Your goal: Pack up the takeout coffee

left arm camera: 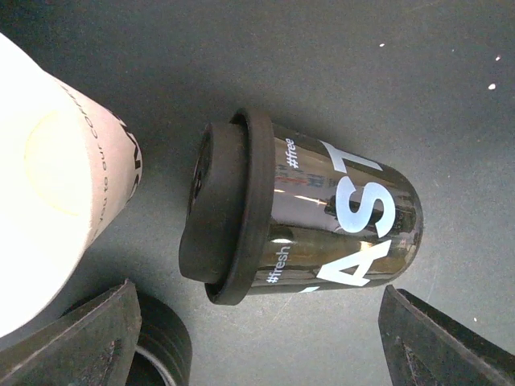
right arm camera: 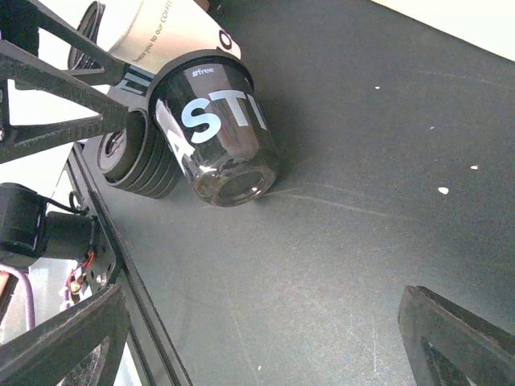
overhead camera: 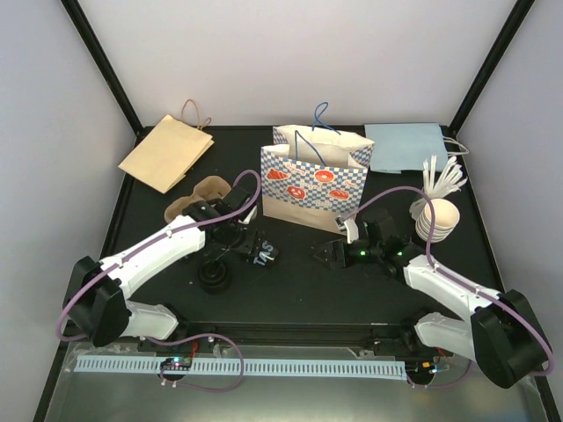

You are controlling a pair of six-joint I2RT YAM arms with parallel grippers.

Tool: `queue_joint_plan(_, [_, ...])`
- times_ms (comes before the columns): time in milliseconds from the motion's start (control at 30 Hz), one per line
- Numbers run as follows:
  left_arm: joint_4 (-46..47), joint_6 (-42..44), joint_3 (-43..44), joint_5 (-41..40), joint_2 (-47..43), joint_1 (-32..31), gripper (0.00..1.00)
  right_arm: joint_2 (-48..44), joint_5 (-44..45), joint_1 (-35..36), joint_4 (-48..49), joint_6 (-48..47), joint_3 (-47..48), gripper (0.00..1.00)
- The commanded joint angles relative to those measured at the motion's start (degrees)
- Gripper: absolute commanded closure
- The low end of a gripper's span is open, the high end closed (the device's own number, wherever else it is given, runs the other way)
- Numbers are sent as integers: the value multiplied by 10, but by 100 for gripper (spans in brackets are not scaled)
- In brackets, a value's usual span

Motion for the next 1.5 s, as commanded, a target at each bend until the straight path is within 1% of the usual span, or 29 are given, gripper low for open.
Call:
queue_joint_plan(0, [39, -28, -15, 2, -12, 4, 17, 5, 13, 4, -1, -6, 8, 6])
queue_joint_plan(200, [78, -45, -46, 3, -11, 12, 19, 4, 13, 8, -1, -4, 9, 6])
queue_joint_plan(433, [121, -49, -76, 32, -26, 36, 23, 1, 17, 8, -6, -5, 9, 6])
queue_joint_plan(700, [161, -34, -96, 122, -27, 62, 37, 1, 21, 9, -8, -5, 6, 6])
queue_joint_plan(1000, [167, -31, -102, 167, -27, 67, 44, 7, 20, 8, -4, -3, 7, 6])
queue_joint_plan(1033, [166, -32, -103, 166, -28, 67, 44, 7, 20, 8, -5, -3, 7, 6])
queue_joint_plan(1133, [151, -34, -100, 140, -27, 69, 34, 6, 21, 9, -5, -3, 7, 6])
queue_joint_plan(1200, [143, -36, -101, 123, -27, 71, 30, 7, 21, 9, -5, -4, 6, 6])
queue_joint_plan(1300, [152, -43, -114, 118, -52, 78, 28, 6, 20, 9, -5, -4, 6, 6])
queue_joint_plan(1467, [171, -44, -128, 135, -58, 89, 23, 5, 20, 9, -7, -4, 7, 6])
